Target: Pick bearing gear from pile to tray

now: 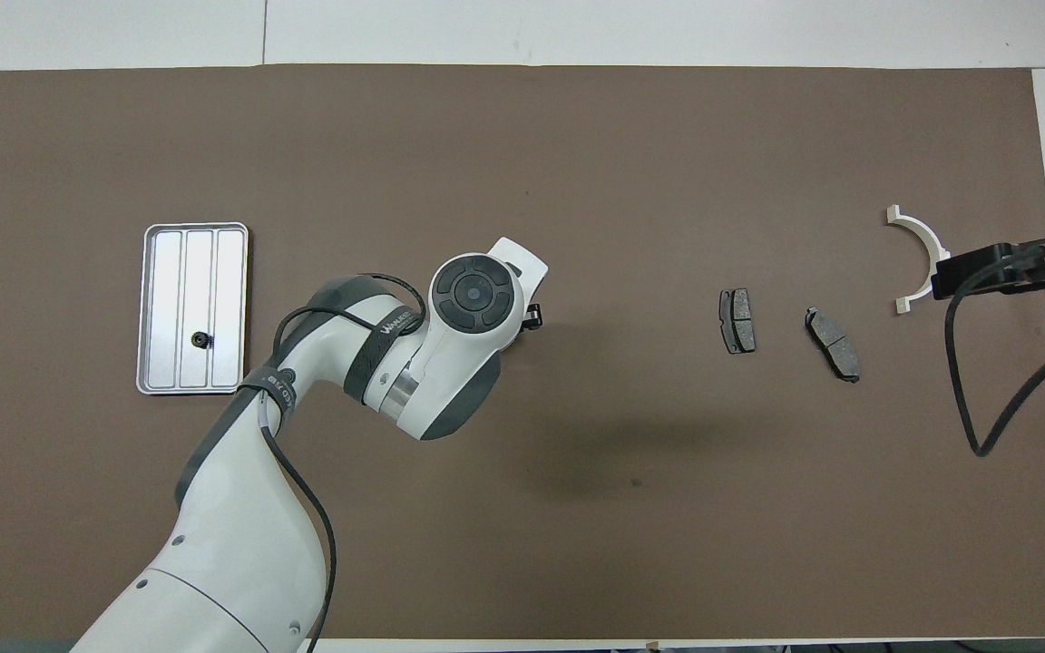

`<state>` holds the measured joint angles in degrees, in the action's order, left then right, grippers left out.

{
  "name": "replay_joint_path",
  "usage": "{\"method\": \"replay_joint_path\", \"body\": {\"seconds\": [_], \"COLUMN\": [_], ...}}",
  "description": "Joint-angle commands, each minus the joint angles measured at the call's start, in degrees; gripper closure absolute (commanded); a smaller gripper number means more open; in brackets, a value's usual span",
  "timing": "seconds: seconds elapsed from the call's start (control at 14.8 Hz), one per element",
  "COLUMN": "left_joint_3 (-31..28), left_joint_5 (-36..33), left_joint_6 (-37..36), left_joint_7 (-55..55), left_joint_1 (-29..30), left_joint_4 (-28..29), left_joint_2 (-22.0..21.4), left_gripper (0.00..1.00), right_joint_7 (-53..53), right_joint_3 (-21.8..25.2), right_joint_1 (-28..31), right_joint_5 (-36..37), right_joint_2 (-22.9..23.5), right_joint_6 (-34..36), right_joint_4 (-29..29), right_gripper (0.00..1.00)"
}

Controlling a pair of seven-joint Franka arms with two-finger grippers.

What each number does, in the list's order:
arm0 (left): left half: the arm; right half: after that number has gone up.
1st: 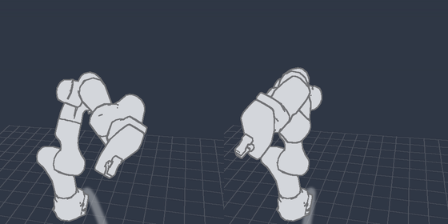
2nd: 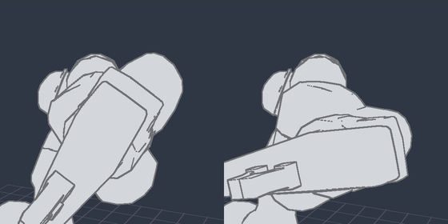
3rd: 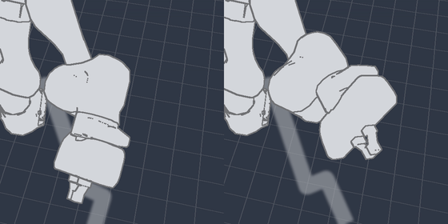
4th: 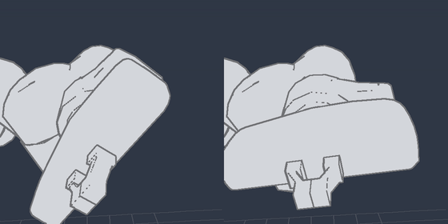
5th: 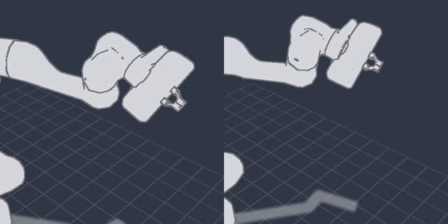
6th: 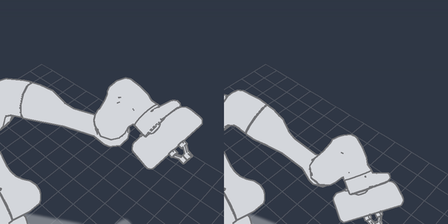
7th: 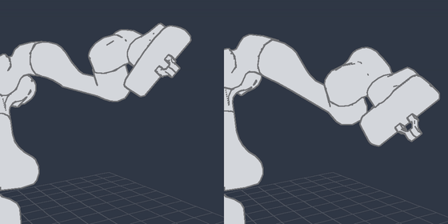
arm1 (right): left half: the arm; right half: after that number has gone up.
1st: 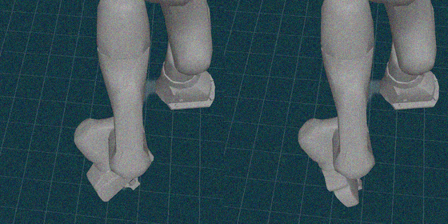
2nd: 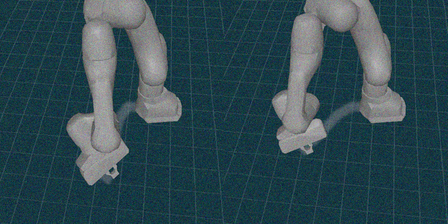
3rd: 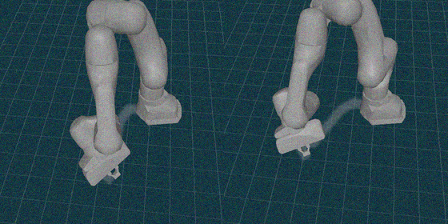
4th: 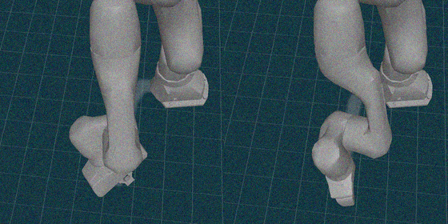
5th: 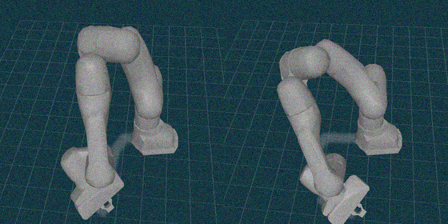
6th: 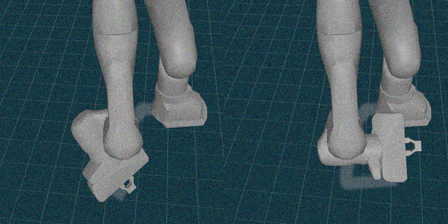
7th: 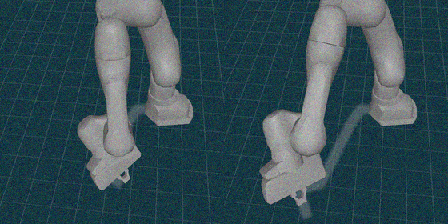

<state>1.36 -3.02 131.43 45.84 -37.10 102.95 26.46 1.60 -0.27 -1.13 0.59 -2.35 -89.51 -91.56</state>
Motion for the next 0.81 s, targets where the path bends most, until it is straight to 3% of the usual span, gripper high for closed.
{"method": "replay_joint_path", "body": {"seconds": [0.0, 0.2, 0.47, 0.61, 0.74], "left_joint_3": [-0.8, -0.7, -0.8, -0.9, -0.9], "left_joint_5": [-0.1, -0.1, 5.6, 6.1, 6.3], "left_joint_6": [1.4, -2.1, -20.2, -26.1, -24.7], "left_joint_7": [1.0, -4.3, -27.0, -39.0, -49.1], "left_joint_1": [-0.3, 3.5, 16.1, 23.4, 29.6], "left_joint_4": [1.8, 0.2, -5.2, -8.8, -8.6], "left_joint_2": [-1.5, -4.8, -14.6, -14.8, -14.7], "left_gripper": [1.00, 1.00, 1.00, 1.00, 1.00], "right_joint_7": [-0.9, -0.9, -0.8, -0.8, -0.9], "right_joint_3": [-0.8, -0.8, -0.8, -0.8, -0.8], "right_joint_1": [0.6, 0.4, 1.0, 1.0, 1.0], "right_joint_5": [-1.0, -1.0, -1.0, -1.0, -1.0], "right_joint_2": [-0.7, -0.7, -0.8, -0.8, -0.8], "right_joint_6": [-1.3, -1.4, -1.4, -1.3, -1.3], "right_joint_4": [-1.1, -1.1, -1.1, -1.1, -1.1], "right_gripper": [0.00, 0.00, 0.00, 0.00, 0.00]}}
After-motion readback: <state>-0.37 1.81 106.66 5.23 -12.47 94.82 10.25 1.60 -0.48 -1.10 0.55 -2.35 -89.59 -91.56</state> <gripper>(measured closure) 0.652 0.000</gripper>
